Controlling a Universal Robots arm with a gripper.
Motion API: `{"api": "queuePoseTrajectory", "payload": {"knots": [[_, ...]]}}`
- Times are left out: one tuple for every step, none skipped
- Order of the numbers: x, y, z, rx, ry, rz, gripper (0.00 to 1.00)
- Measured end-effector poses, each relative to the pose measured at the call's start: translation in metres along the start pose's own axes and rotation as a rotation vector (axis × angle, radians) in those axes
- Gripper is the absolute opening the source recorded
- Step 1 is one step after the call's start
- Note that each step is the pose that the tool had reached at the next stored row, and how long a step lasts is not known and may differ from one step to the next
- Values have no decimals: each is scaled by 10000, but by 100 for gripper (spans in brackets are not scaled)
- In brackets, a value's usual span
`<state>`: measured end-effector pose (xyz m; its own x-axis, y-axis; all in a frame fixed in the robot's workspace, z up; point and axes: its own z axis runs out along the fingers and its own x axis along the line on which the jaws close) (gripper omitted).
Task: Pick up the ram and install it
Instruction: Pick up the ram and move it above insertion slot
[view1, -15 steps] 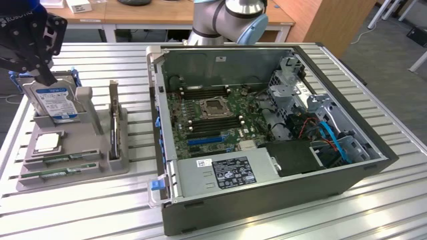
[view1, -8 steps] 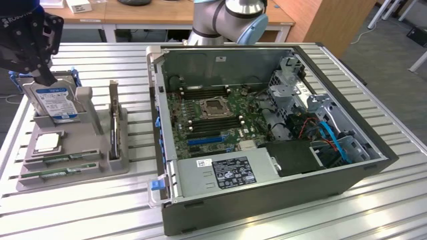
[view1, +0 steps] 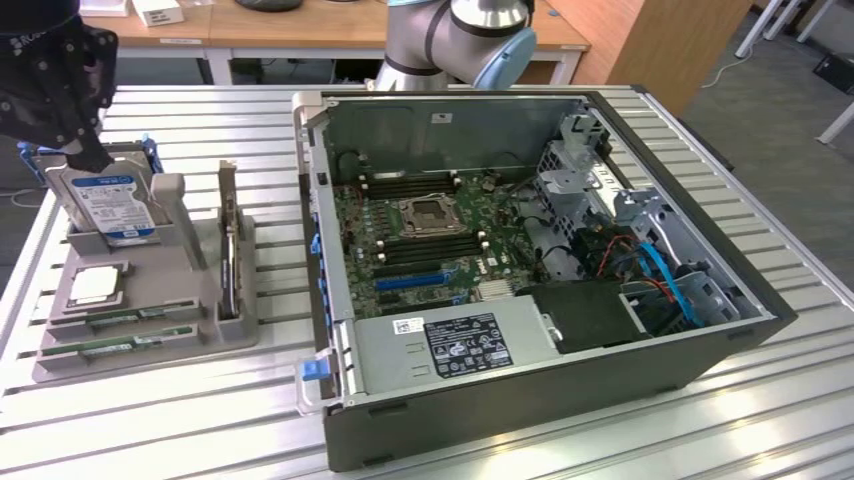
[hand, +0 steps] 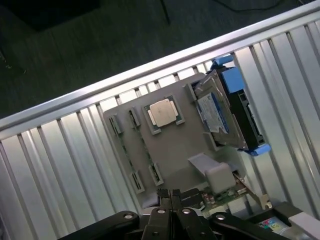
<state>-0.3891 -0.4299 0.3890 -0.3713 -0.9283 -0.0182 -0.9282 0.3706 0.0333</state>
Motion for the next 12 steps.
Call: {"api": "queuePoseTrajectory", "payload": {"knots": [[0,0,1,-3,6,-180,11],[0,0,2,-7,11,-360,11],[0,0,2,-10,18,-539,11],[0,0,2,-13,25,-719,11],[0,0,3,-17,31,-916,11],[0,0,4,-19,36,-1095,11],[0,0,5,-23,43,-1275,11],[0,0,5,-27,49,-1454,11],[0,0,6,-29,54,-1634,11],[0,0,7,-33,61,-1814,11],[0,0,7,-36,67,-1993,11],[0,0,8,-39,73,-2173,11]]}}
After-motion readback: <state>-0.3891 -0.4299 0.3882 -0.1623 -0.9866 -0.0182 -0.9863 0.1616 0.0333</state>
